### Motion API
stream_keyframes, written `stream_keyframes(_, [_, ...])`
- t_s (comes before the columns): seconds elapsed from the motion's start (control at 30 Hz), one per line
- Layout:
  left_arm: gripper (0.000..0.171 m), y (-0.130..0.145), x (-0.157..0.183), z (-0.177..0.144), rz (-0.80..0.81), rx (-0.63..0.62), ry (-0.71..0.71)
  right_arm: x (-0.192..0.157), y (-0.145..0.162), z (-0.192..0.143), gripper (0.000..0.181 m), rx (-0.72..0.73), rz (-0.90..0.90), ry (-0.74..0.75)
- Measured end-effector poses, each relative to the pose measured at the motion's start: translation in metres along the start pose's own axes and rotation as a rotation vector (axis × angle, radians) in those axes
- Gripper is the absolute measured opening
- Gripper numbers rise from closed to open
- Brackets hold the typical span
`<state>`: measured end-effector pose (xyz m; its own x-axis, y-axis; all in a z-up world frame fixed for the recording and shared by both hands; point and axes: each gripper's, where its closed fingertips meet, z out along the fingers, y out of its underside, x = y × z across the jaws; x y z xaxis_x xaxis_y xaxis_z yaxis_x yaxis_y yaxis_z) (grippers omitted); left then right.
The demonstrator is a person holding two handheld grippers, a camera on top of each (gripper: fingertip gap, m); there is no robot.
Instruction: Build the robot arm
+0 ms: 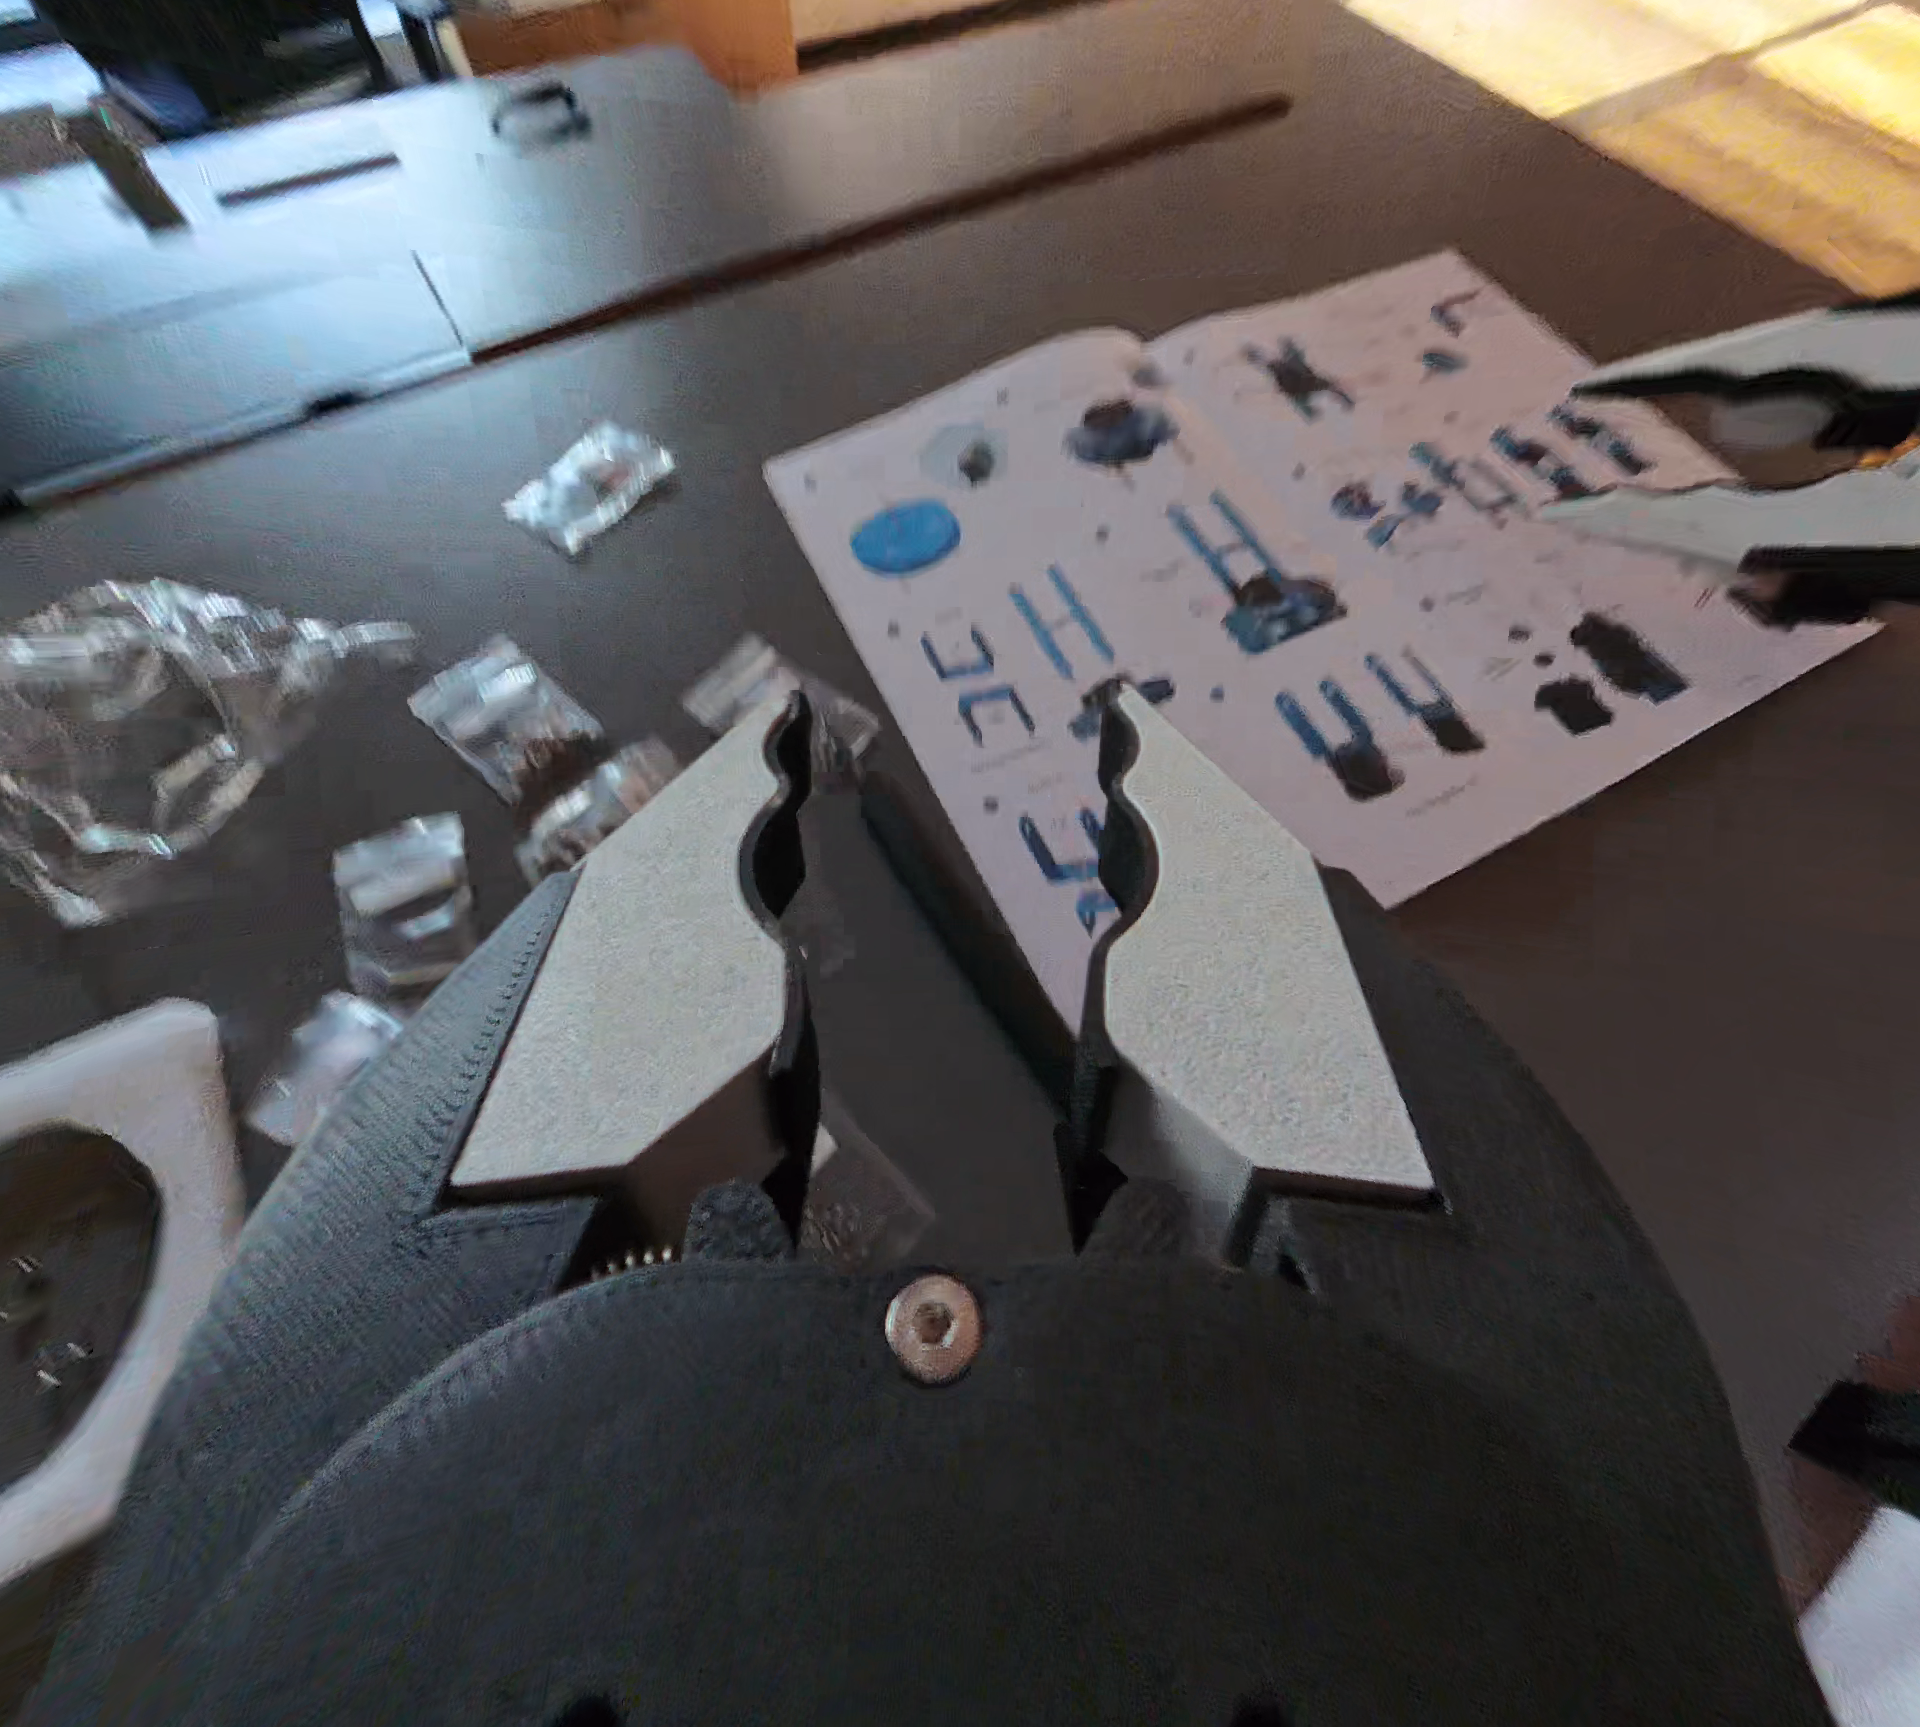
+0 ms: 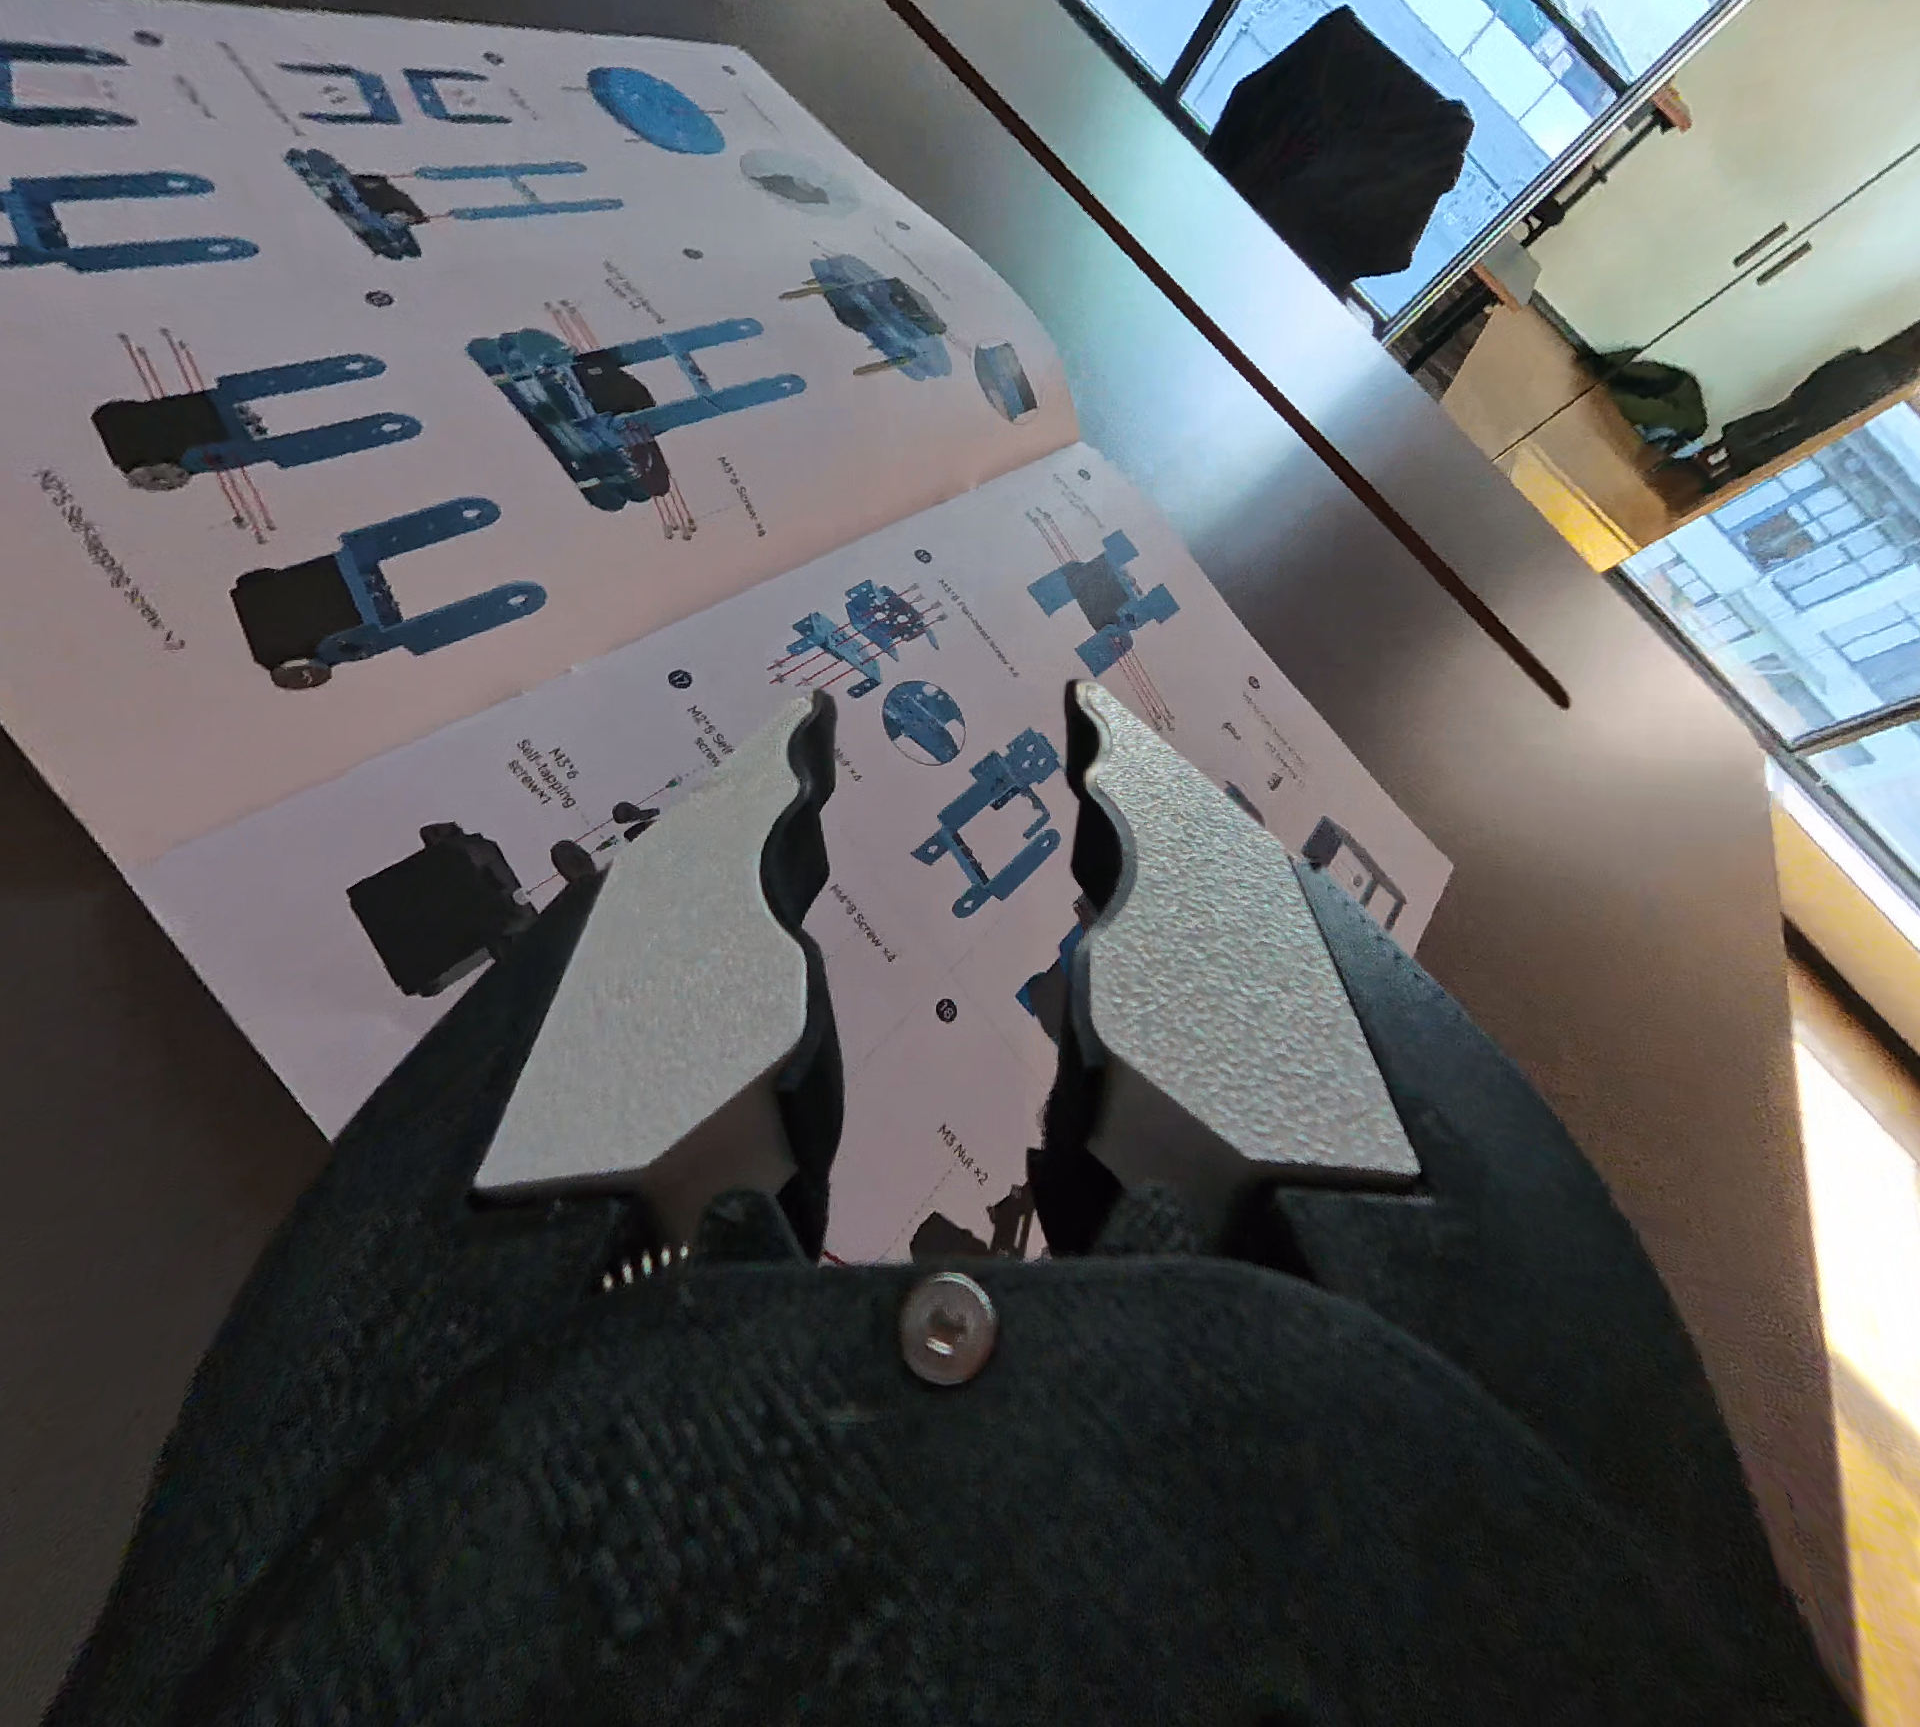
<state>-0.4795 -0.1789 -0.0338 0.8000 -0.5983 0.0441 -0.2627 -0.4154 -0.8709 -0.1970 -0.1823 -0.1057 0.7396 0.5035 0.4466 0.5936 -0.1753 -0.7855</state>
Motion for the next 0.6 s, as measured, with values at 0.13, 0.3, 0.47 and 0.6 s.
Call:
stream_keyframes(0.13, [0.059,-0.099,-0.015,-0.029,0.145,0.2,-0.031,0.027,0.003,-0.004,0.043,0.023,0.087,0.08])
stream_keyframes(0.3, [0.077,-0.137,-0.009,-0.031,0.104,0.12,0.039,0.062,0.016,-0.007,0.029,0.016,0.159,0.176])
stream_keyframes(0.47, [0.071,-0.133,-0.022,-0.026,0.05,0.064,0.024,0.099,0.008,-0.012,0.039,0.044,0.327,0.199])
stream_keyframes(0.6, [0.061,-0.138,-0.048,-0.041,0.02,0.098,-0.045,0.104,-0.072,-0.025,0.05,0.11,0.39,0.072])
